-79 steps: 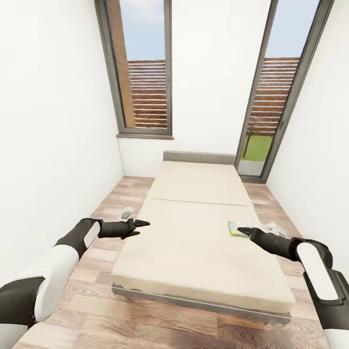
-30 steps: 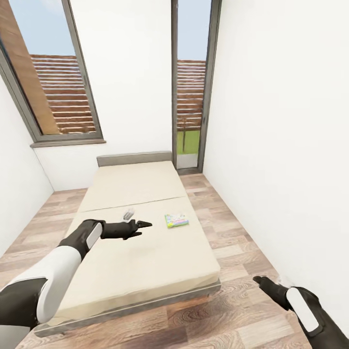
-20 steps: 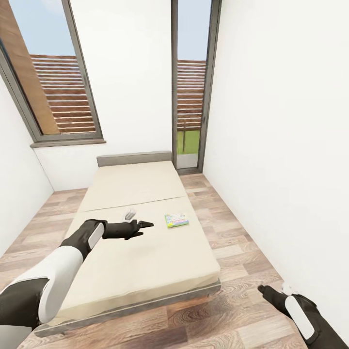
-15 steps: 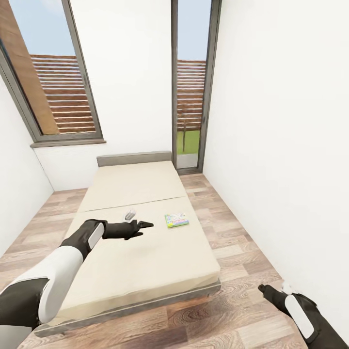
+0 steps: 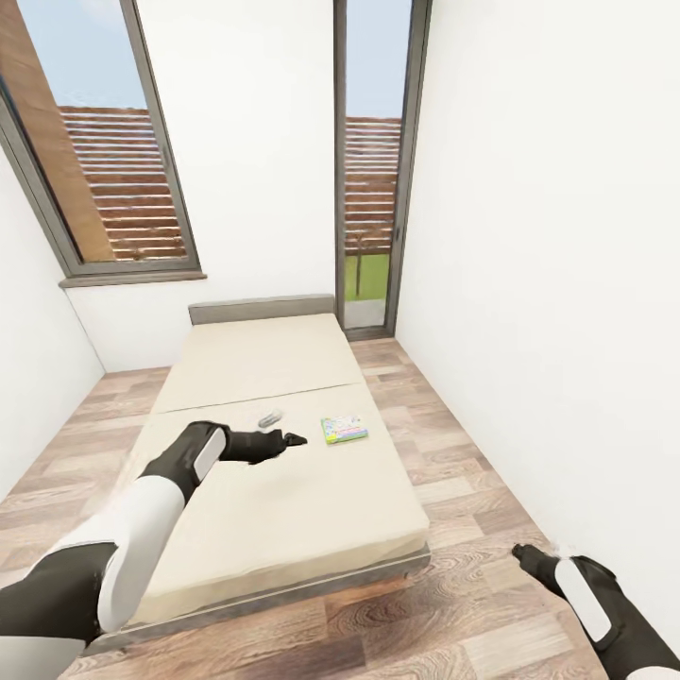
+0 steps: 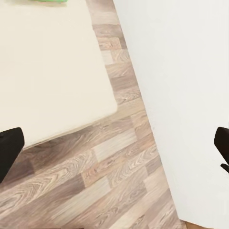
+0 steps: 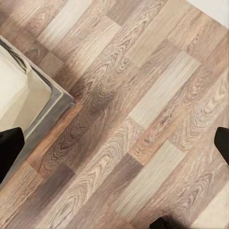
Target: Put all the toys in the child's room - the three board games (two on the bed and one on the table), the two jigsaw puzzles on the table, and the tennis ball on the table - inside the toy box on the table in the child's room.
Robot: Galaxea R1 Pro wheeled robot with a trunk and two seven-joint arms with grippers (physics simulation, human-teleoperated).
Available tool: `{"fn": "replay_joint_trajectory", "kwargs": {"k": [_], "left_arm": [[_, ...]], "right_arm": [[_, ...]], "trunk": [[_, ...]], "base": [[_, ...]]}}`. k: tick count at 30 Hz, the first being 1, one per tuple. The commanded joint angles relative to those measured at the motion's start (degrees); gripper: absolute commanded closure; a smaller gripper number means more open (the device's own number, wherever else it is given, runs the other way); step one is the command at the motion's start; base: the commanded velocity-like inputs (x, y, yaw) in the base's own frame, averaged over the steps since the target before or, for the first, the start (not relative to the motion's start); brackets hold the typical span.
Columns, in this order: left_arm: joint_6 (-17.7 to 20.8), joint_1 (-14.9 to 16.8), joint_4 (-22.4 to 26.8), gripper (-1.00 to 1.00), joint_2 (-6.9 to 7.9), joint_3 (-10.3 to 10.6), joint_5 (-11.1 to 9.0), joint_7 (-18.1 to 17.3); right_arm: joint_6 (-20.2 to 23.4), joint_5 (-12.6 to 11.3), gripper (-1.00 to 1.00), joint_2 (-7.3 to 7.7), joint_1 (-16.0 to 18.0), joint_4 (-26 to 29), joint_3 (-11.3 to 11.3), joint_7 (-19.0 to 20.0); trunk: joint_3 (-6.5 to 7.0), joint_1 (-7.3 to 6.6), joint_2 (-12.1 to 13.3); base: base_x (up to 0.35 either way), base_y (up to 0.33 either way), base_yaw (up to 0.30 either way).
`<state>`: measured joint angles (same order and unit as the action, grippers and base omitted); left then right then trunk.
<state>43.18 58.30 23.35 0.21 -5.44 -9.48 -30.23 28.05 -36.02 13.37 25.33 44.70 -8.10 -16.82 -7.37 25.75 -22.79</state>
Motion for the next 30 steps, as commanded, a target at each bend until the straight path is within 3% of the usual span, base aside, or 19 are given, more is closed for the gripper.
{"fn": "replay_joint_trajectory", "kwargs": {"k": [1,4,7,9,12,18,30], "left_arm": [[-0.9,0.1,0.1,-1.00,-1.18,0.1,-0.1,2.4],[-3.4,0.1,0.2,-1.00,-3.19,1.6,-0.1,8.0],[-4.3,0.1,0.2,-1.00,-3.82,2.3,-0.2,11.1],[-4.8,0.1,0.2,-1.00,-4.24,2.6,-0.2,12.6],[-6.2,0.1,0.0,-1.00,-5.31,2.7,-0.1,13.4],[-9.1,-0.5,-0.3,-1.00,-6.36,2.8,0.0,14.5],[-9.5,-0.9,-0.3,-1.00,-6.51,2.8,-0.3,15.1]], "right_arm": [[0.2,-0.6,-1.00,0.07,0.2,0.1,0.0,-1.3],[0.0,-0.6,-1.00,-0.36,1.7,0.1,0.0,-2.4],[-0.5,-0.6,-1.00,-1.14,2.6,-0.2,0.3,-2.8],[-0.4,-0.4,-1.00,-2.56,3.2,0.1,1.2,-3.1],[-0.2,0.7,-1.00,-3.10,4.3,0.1,2.5,-3.7],[0.7,6.9,-1.00,-3.19,5.3,0.0,3.8,-3.6],[0.7,8.0,-1.00,-3.77,5.3,0.3,4.0,-3.5]], "trunk": [[-0.13,0.04,-0.1],[-0.13,0.04,-0.1],[-0.13,0.04,-0.1],[-0.13,0.04,-0.1],[-0.13,0.04,-0.1],[-0.13,0.04,-0.1],[-0.13,0.04,-0.1]], "base": [[0.000,0.000,0.000],[0.000,0.000,0.000],[0.000,0.000,0.000],[0.000,0.000,0.000],[0.000,0.000,0.000],[0.000,0.000,0.000],[0.007,-0.027,0.000]]}}
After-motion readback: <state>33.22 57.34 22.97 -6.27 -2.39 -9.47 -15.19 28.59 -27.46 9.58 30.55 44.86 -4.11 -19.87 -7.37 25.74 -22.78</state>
